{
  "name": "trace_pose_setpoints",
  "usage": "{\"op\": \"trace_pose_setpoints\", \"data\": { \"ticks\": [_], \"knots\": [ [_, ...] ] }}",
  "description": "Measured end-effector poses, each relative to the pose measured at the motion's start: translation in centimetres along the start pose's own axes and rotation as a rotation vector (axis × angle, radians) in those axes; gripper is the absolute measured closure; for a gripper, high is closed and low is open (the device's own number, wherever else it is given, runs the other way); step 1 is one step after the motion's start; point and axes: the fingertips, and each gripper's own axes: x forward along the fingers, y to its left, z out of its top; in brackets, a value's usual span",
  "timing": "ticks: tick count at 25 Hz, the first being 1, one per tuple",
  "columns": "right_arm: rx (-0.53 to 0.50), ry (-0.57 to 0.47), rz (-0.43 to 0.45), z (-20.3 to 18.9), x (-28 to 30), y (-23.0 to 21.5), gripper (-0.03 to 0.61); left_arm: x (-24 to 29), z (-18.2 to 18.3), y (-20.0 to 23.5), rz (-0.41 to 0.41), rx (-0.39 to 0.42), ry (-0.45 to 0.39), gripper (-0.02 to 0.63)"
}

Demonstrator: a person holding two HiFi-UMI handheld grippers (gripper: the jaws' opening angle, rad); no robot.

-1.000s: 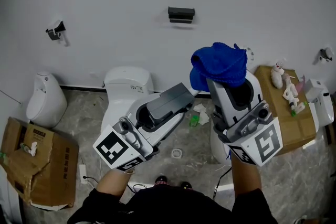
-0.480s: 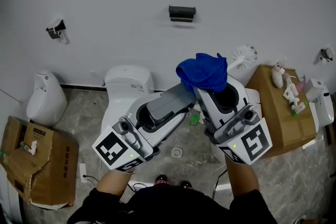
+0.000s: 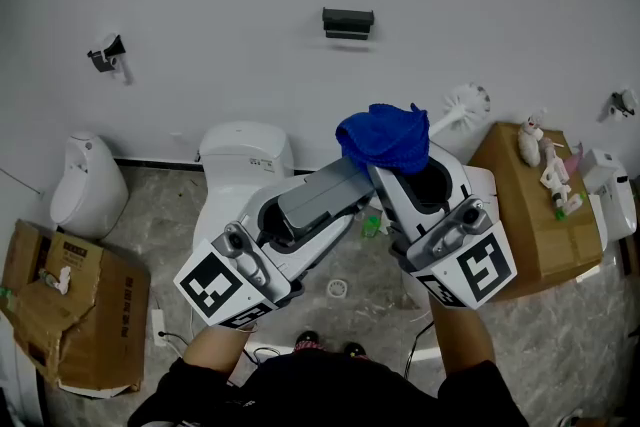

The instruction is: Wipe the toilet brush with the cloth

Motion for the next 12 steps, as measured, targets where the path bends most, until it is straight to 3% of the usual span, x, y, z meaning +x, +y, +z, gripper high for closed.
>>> {"op": "trace_pose_setpoints", "data": {
  "ticks": [12],
  "knots": [
    [-0.032, 0.026, 0.0, -0.43, -0.07, -0.33, 0.495, -0.04, 0.23, -0.05, 0.0, -0.011, -0.007, 0.426]
  ]
}}
